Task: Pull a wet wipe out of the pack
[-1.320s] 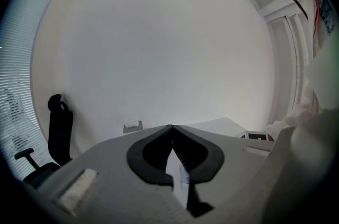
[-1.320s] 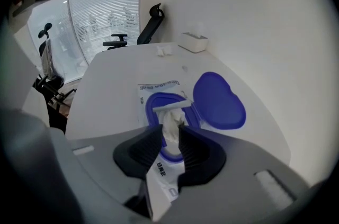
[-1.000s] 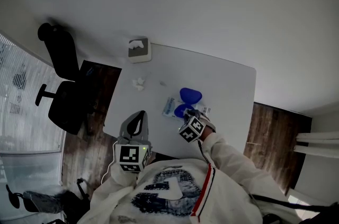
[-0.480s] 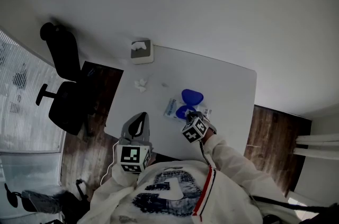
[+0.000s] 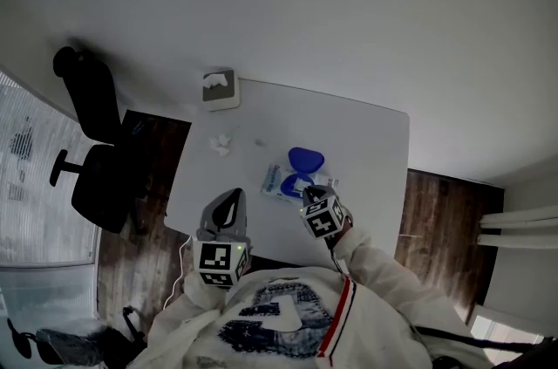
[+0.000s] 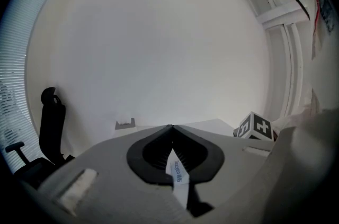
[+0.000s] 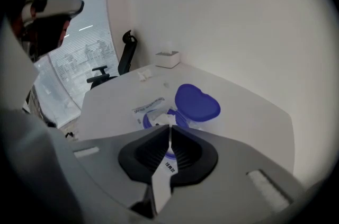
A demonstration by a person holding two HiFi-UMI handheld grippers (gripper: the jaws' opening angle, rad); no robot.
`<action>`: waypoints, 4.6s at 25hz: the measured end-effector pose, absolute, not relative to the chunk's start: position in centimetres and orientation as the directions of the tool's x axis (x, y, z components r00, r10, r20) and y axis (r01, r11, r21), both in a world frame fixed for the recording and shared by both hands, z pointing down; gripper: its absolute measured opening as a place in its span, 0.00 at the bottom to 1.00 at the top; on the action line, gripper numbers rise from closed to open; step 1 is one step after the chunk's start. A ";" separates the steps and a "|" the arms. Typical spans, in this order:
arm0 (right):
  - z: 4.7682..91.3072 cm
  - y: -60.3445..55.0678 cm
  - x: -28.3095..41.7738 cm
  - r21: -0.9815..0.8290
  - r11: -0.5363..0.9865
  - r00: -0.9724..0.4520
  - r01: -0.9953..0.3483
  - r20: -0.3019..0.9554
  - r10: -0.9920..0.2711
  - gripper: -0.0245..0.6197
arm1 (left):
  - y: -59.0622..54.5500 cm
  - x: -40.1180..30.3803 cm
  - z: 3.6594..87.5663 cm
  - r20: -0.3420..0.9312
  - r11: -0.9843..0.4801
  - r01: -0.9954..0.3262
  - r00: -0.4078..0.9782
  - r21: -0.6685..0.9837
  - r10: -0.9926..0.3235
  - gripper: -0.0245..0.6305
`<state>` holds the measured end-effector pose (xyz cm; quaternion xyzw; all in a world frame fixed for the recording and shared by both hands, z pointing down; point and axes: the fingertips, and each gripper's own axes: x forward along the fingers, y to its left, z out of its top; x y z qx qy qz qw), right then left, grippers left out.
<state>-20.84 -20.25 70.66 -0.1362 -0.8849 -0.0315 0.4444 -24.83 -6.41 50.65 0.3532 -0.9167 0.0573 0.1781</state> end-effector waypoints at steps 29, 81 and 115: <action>43.1 -33.7 -16.3 -0.086 0.978 -0.956 -0.190 0.242 -0.165 0.05 | -15.5 -27.0 42.3 0.162 0.595 -0.803 -0.592 -0.030 -0.790 0.04; 36.6 -10.3 1.9 -0.080 0.904 -0.906 -0.419 0.097 -0.412 0.05 | 10.3 -12.3 37.3 0.047 0.473 -0.880 -0.475 -0.044 -0.879 0.04; 37.6 -10.5 9.3 -0.135 0.924 -0.932 -0.357 0.110 -0.344 0.05 | 8.4 -3.7 37.1 0.100 0.518 -0.854 -0.520 -0.046 -0.849 0.04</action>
